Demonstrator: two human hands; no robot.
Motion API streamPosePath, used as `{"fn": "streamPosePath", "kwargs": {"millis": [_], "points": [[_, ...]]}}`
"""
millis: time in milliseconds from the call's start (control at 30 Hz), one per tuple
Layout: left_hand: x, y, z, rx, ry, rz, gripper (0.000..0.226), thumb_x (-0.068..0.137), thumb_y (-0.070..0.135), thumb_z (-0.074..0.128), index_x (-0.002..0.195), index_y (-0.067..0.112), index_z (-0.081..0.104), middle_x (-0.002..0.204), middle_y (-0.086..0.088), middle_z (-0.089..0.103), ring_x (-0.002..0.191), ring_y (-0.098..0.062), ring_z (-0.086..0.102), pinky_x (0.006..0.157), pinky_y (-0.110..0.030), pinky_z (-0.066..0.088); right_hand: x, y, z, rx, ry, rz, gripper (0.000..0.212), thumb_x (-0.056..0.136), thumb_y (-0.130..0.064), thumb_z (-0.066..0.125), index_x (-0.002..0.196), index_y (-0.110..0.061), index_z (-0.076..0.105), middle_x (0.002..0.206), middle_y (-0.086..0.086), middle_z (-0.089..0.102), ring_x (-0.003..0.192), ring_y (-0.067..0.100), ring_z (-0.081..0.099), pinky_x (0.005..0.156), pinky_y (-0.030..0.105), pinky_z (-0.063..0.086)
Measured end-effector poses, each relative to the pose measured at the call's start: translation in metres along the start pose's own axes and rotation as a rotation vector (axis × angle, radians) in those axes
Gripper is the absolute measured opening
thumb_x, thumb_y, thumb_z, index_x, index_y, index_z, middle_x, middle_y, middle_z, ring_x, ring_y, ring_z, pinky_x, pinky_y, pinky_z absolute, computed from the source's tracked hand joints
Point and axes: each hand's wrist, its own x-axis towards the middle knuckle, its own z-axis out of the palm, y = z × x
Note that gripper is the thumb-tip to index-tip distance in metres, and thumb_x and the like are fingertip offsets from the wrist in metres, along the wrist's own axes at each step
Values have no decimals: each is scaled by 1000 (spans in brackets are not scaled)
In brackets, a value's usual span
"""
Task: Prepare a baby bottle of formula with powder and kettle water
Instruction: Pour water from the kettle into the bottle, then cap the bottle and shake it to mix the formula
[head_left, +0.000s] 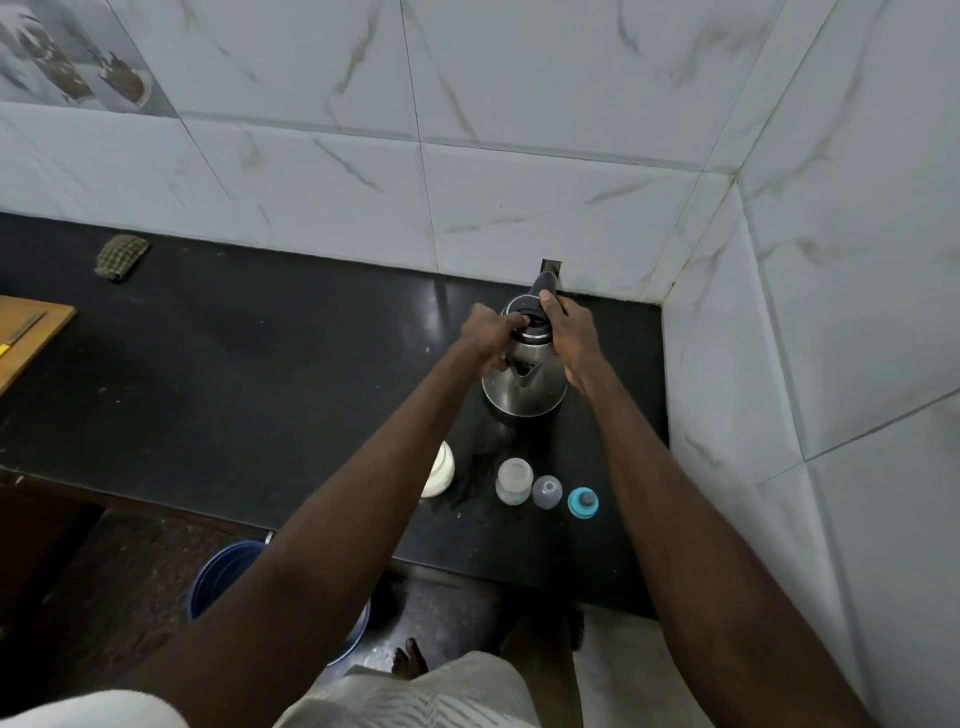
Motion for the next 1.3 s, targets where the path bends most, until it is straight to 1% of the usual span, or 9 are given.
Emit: {"fn": "streamPosePath", "kwargs": {"millis": [233,400,500,667,833,933,1100,1200,1300], "points": [[-6,0,4,-11,70,-45,81,61,52,83,114,-4,59,88,-15,61,53,-21,55,50,-32,48,-14,10,-18,-163,-54,23,53,104,-58,43,108,-18,76,101,1,79,99,22,74,90,43,56],[-102,-44,6,214,296,331,39,100,45,64,123,14,58,111,4,66,98,-13,62,87,-32,48,-90,61,-36,-491,116,87,31,108,-22,48,118,-6,73,120,13,73,111,29,66,93,37,47],[-145,-101,7,284,144,477,30,106,40,54,128,21,63,120,6,71,111,-12,66,97,-37,52,-139,108,-49,-641,-16,219,44,94,-3,59,137,-5,66,140,15,65,132,30,59,112,32,40],[-157,-153,9,474,-148,407,69,97,54,64,154,20,44,155,12,45,142,1,38,122,-25,28,-190,146,-38,-942,-116,135,53,82,-7,64,135,-10,66,139,14,61,127,37,56,108,40,45],[-148,-178,10,561,-121,496,59,87,26,81,139,8,58,141,-6,60,132,-21,57,113,-26,39,-201,173,-37,-1035,27,14,44,76,10,64,117,-1,74,129,23,65,113,46,60,100,45,52],[-150,-179,5,481,-73,490,46,85,28,81,128,19,65,124,5,69,114,-11,64,98,-18,44,-204,174,-42,-1026,71,46,42,77,10,65,115,-5,74,123,20,66,106,45,62,93,44,52],[-150,-185,-2,437,-80,481,37,79,24,80,112,29,65,104,14,71,96,-3,67,89,-31,53,-212,147,-37,-937,234,144,42,85,-3,70,127,-4,66,126,20,62,112,40,60,96,42,48],[-150,-190,-5,424,-77,483,34,79,26,80,108,28,64,101,11,72,93,-8,69,86,-36,55,-214,121,-19,-762,286,-9,43,79,-2,76,121,-1,70,117,17,68,109,34,64,96,34,47],[-149,-192,-7,379,-82,447,36,77,42,82,106,29,65,99,9,75,94,-12,73,84,-36,57,-221,89,6,-630,138,-187,40,75,-5,73,115,-6,74,112,8,72,101,21,68,94,17,45]]}}
